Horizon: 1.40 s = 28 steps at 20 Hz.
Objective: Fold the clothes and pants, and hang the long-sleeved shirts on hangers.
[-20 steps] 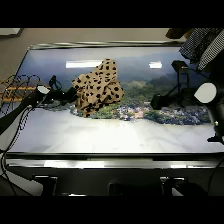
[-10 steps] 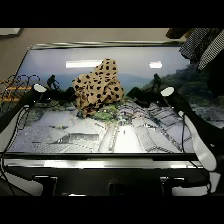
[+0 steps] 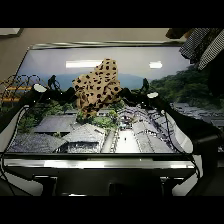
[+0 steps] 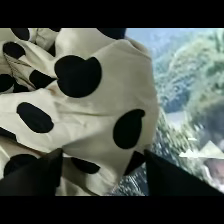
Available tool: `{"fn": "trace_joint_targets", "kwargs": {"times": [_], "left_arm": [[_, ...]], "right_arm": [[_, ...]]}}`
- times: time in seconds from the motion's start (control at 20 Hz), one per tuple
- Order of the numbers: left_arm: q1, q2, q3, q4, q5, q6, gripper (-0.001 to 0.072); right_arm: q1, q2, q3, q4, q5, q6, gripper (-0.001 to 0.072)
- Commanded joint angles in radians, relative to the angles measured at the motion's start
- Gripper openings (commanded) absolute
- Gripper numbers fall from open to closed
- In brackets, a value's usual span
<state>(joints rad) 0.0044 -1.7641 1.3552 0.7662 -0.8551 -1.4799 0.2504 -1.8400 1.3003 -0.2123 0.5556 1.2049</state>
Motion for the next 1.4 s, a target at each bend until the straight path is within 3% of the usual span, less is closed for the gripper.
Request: {"fn": "trace_joint_targets", "kwargs": {"times": [0.0, 0.1, 0.15, 0.4, 0.6, 0.85, 1.1, 1.35], "left_arm": [[0.001, 0.001, 0.001, 0.000, -0.002, 0.000, 0.0016], [0.001, 0.003, 0.001, 0.000, -0.002, 0.000, 0.0016], [0.001, 0.007, 0.001, 0.000, -0.002, 0.000, 0.0015], [0.005, 0.106, 0.081, 0.048, -0.002, 0.000, 0.0013], [0.005, 0.279, 0.276, 0.147, -0.002, 0.000, 0.0013], [0.005, 0.581, 0.389, 0.171, -0.003, 0.000, 0.0014], [0.004, 0.846, 0.388, 0.181, -0.103, -0.001, 0.0015], [0.004, 0.915, 0.381, 0.181, -0.179, -0.023, 0.0015]], "right_arm": [[0.021, -0.018, 0.023, 0.018, -0.035, -0.012, 0.0407], [0.021, -0.017, 0.023, 0.017, -0.016, -0.035, 0.0058], [0.021, -0.011, 0.023, 0.016, 0.001, -0.048, 0.0020], [-0.021, 0.184, 0.031, -0.126, 0.011, -0.044, 0.0018], [-0.054, 0.466, 0.141, -0.403, 0.053, 0.067, 0.0018], [-0.054, 0.811, 0.315, -0.725, 0.216, 0.206, 0.0018], [-0.054, 1.113, 0.335, -0.777, 0.385, 0.308, 0.0018], [-0.054, 1.165, 0.335, -0.784, 0.442, 0.467, 0.0018]]}}
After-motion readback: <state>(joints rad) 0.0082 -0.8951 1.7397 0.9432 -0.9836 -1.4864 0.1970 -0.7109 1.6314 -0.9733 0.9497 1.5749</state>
